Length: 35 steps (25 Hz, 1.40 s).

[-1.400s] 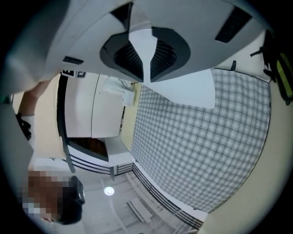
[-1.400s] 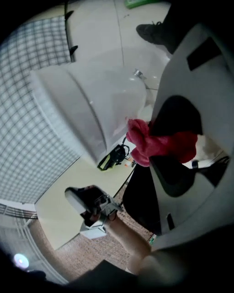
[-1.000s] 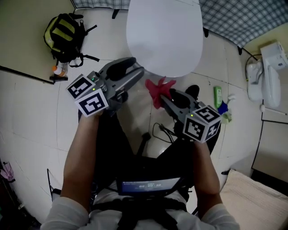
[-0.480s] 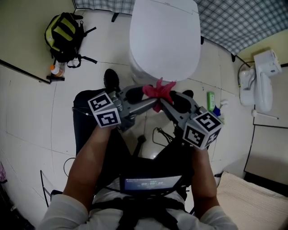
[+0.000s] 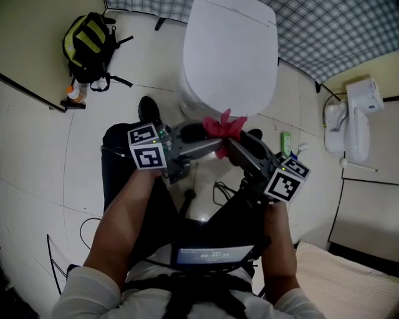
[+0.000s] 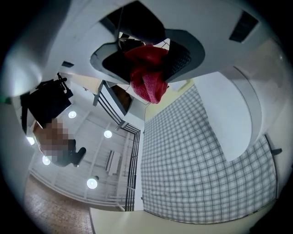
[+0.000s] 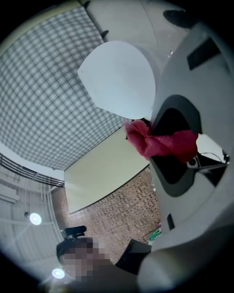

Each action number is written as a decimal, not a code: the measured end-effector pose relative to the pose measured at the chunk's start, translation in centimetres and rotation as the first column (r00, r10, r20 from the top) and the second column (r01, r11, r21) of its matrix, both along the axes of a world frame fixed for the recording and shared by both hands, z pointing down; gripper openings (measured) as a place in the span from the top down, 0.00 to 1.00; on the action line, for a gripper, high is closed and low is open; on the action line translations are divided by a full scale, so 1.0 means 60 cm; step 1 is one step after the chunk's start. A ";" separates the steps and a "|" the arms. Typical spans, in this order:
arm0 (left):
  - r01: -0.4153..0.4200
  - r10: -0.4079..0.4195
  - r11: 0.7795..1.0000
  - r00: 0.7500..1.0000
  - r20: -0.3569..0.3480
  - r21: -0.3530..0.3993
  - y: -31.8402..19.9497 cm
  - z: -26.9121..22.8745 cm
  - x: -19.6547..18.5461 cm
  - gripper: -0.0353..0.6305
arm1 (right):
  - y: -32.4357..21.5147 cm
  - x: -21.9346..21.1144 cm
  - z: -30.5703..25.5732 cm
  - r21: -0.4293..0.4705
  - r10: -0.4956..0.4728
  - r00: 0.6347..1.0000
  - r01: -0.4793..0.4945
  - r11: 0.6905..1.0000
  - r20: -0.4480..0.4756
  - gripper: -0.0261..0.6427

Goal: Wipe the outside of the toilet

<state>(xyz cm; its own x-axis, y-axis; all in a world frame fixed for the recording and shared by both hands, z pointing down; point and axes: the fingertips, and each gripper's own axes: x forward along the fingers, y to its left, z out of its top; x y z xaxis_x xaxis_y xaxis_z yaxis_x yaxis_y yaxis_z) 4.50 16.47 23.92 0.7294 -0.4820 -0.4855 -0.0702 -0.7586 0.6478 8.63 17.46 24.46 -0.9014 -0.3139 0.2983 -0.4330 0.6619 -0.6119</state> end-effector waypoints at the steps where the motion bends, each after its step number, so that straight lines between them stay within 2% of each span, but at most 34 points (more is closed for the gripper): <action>1: -0.016 0.016 1.000 1.000 -0.005 0.005 0.001 -0.002 0.003 0.59 | -0.001 0.002 -0.008 -0.031 0.007 0.998 -0.005 1.000 0.061 0.75; 3: -0.053 0.052 0.999 0.999 0.010 0.014 0.005 -0.001 0.014 0.61 | -0.010 0.005 -0.031 -0.092 0.036 0.979 -0.018 0.996 0.202 0.71; 5: -0.083 0.082 0.996 0.996 0.016 0.014 0.010 0.002 0.021 0.64 | -0.018 0.004 -0.046 -0.120 0.054 0.962 -0.022 0.992 0.269 0.71; 9: -0.081 0.081 0.997 0.997 -0.003 0.019 0.013 0.001 0.014 0.75 | -0.025 -0.005 -0.030 -0.109 0.061 0.976 -0.038 0.993 0.209 0.76; 12: -0.062 0.062 0.998 0.998 -0.009 0.022 0.008 0.001 0.005 0.80 | -0.033 -0.005 -0.023 -0.137 0.097 0.969 -0.066 0.988 0.229 0.76; 15: -0.047 0.047 0.999 0.999 -0.010 0.027 0.005 0.002 -0.001 0.83 | -0.039 -0.005 -0.021 -0.119 0.105 0.972 -0.081 0.990 0.212 0.76; 18: -0.010 0.010 1.000 1.000 0.002 0.027 -0.005 0.002 -0.011 0.83 | -0.052 0.001 -0.033 -0.060 0.111 0.979 -0.102 0.993 0.169 0.73; 20: 0.029 -0.030 0.999 0.999 0.031 0.024 -0.015 0.006 -0.022 0.83 | -0.063 0.009 -0.038 0.005 0.109 0.988 -0.110 0.994 0.107 0.72; 22: 0.076 -0.079 0.997 0.994 0.075 0.030 -0.024 0.008 -0.035 0.83 | -0.076 0.024 -0.030 0.082 0.098 0.995 -0.096 0.992 -0.019 0.73; 24: 0.146 -0.151 0.988 0.981 0.123 0.044 -0.037 0.004 -0.057 0.83 | -0.092 0.041 -0.011 0.148 0.072 0.977 -0.042 0.988 -0.203 0.74; 26: 0.244 -0.249 0.969 0.955 0.164 0.049 -0.054 -0.001 -0.095 0.83 | -0.109 0.050 0.007 0.203 0.027 0.927 0.054 0.978 -0.374 0.78; 28: 0.345 -0.345 0.938 0.915 0.211 0.040 -0.072 0.002 -0.142 0.83 | -0.125 0.055 0.022 0.245 -0.013 0.864 0.157 0.957 -0.503 0.85; 29: 0.390 -0.386 0.920 0.891 0.237 0.034 -0.084 0.007 -0.166 0.83 | -0.133 0.056 0.029 0.259 -0.031 0.830 0.209 0.943 -0.557 0.85; 31: 0.475 -0.463 0.879 0.838 0.288 0.030 -0.119 0.015 -0.215 0.83 | -0.159 0.055 0.040 0.279 -0.057 0.753 0.312 0.908 -0.655 0.85; 33: 0.559 -0.538 0.828 0.773 0.335 0.040 -0.167 0.025 -0.269 0.83 | -0.193 0.047 0.053 0.290 -0.072 0.671 0.412 0.864 -0.738 0.85; 35: 0.627 -0.594 0.777 0.708 0.381 0.047 -0.217 0.040 -0.318 0.83 | -0.228 0.034 0.069 0.278 -0.081 0.583 0.499 0.821 -0.809 0.92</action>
